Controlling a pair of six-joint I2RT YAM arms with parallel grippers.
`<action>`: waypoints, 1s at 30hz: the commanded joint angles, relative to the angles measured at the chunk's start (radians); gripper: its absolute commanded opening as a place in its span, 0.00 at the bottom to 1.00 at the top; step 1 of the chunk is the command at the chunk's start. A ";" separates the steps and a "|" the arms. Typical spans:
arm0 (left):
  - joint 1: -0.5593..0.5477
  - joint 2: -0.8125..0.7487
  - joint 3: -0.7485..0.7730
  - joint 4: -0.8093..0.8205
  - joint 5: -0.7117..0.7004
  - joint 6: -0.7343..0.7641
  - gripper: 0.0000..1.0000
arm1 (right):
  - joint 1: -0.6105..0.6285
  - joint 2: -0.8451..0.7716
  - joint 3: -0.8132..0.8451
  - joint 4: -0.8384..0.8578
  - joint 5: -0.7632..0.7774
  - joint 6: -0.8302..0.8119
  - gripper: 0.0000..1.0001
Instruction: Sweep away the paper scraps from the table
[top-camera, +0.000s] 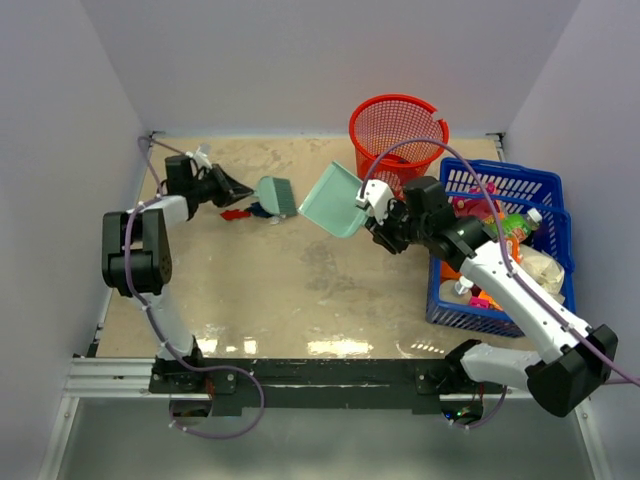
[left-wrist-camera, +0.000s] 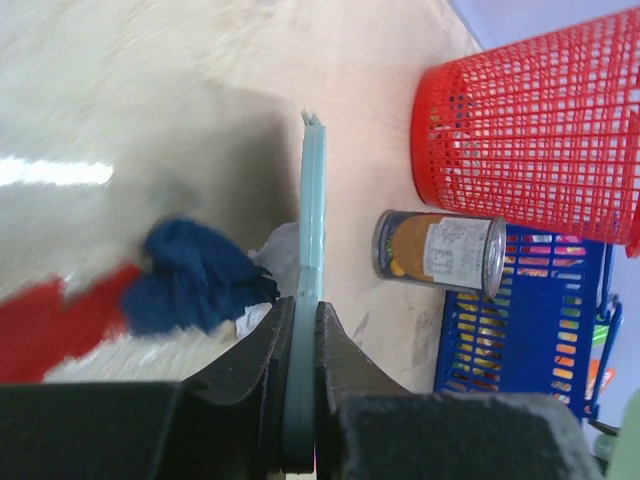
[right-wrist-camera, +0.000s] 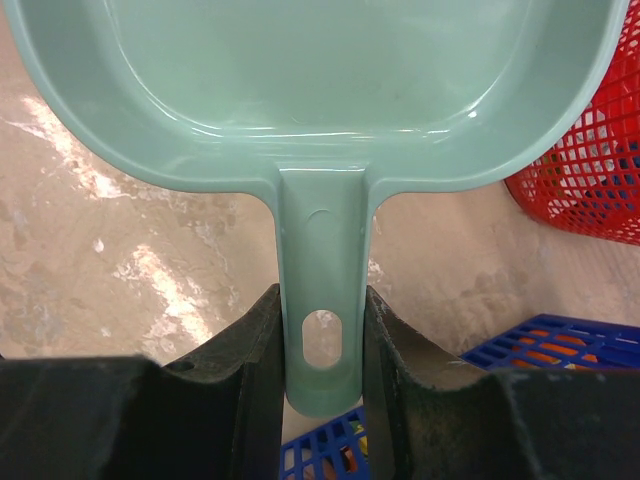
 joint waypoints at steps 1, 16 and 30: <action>0.089 -0.102 -0.127 0.005 0.085 -0.060 0.00 | 0.001 0.033 -0.011 0.051 0.031 -0.037 0.00; 0.111 -0.450 -0.121 -0.574 0.231 0.566 0.00 | 0.117 0.069 -0.083 0.028 0.083 -0.137 0.00; 0.112 -0.147 0.553 -0.707 -0.170 0.856 0.00 | 0.122 0.039 -0.127 0.071 0.092 -0.129 0.00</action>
